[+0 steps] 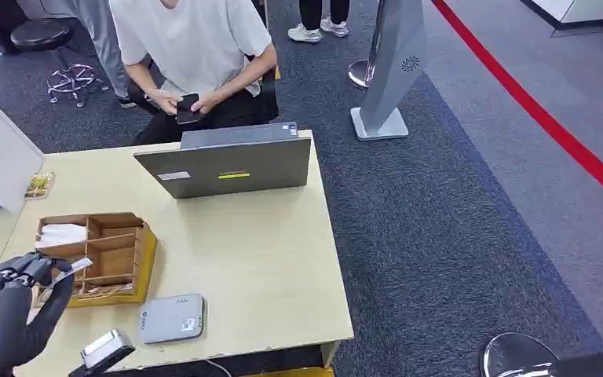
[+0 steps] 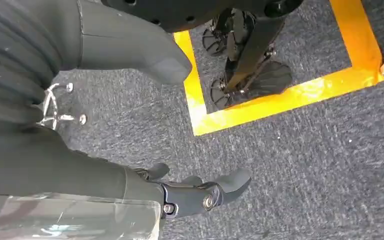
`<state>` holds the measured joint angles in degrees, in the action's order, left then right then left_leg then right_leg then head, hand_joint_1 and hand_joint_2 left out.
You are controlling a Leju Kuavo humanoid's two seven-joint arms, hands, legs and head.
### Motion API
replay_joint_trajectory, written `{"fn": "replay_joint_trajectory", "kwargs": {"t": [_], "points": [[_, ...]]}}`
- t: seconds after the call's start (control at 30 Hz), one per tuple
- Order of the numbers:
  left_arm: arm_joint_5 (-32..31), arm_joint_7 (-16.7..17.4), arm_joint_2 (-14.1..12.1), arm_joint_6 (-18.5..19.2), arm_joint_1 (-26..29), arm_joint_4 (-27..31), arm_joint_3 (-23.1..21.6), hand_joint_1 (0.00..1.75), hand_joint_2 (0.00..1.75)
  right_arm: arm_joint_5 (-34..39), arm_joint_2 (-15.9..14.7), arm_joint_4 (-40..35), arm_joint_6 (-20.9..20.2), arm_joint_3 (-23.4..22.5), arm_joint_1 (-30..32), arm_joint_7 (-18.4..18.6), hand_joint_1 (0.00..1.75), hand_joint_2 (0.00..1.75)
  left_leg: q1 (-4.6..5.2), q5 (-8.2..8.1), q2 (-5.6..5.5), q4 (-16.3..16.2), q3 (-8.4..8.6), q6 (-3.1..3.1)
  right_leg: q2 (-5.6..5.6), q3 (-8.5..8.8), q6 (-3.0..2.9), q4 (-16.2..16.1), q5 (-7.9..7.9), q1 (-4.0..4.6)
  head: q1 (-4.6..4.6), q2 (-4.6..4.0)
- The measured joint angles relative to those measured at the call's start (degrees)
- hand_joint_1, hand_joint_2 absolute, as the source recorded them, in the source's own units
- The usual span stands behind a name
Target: Pass the card to the sensor for recognition and then transmit it.
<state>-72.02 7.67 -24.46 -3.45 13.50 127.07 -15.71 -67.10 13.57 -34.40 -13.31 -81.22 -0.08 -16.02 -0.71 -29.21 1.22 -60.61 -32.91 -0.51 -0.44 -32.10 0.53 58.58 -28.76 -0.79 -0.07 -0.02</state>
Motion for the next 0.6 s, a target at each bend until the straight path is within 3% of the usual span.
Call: {"fn": "replay_joint_trajectory", "kwargs": {"t": [0.1,0.37,0.6], "points": [[-0.35,3.37,1.14,0.87,3.26,-3.11,-0.15,1.75,1.75,-0.86,0.24,-0.44,-0.31,0.0,-0.09,-0.22,0.0,1.75,0.0,0.0,0.06,0.0,0.01,0.0,0.06,-0.04,0.0,-0.01,0.01,0.01,-0.07,0.0],[0.11,7.61,3.06,0.65,6.76,-10.8,-0.63,1.75,1.75,-2.61,0.39,-0.88,-0.22,-0.07,-0.51,-0.57,0.0,1.75,-0.01,0.01,-0.01,0.0,-0.01,0.01,0.02,-0.04,0.0,0.0,0.01,0.01,-0.09,0.0],[0.7,8.94,4.51,-0.98,7.36,-19.72,-2.45,1.75,1.75,-3.68,0.28,0.09,0.83,-0.07,-1.01,-1.55,0.0,1.75,-0.01,0.01,-0.03,0.0,-0.01,0.01,-0.01,-0.03,0.0,0.0,0.01,0.02,-0.07,0.0]]}}
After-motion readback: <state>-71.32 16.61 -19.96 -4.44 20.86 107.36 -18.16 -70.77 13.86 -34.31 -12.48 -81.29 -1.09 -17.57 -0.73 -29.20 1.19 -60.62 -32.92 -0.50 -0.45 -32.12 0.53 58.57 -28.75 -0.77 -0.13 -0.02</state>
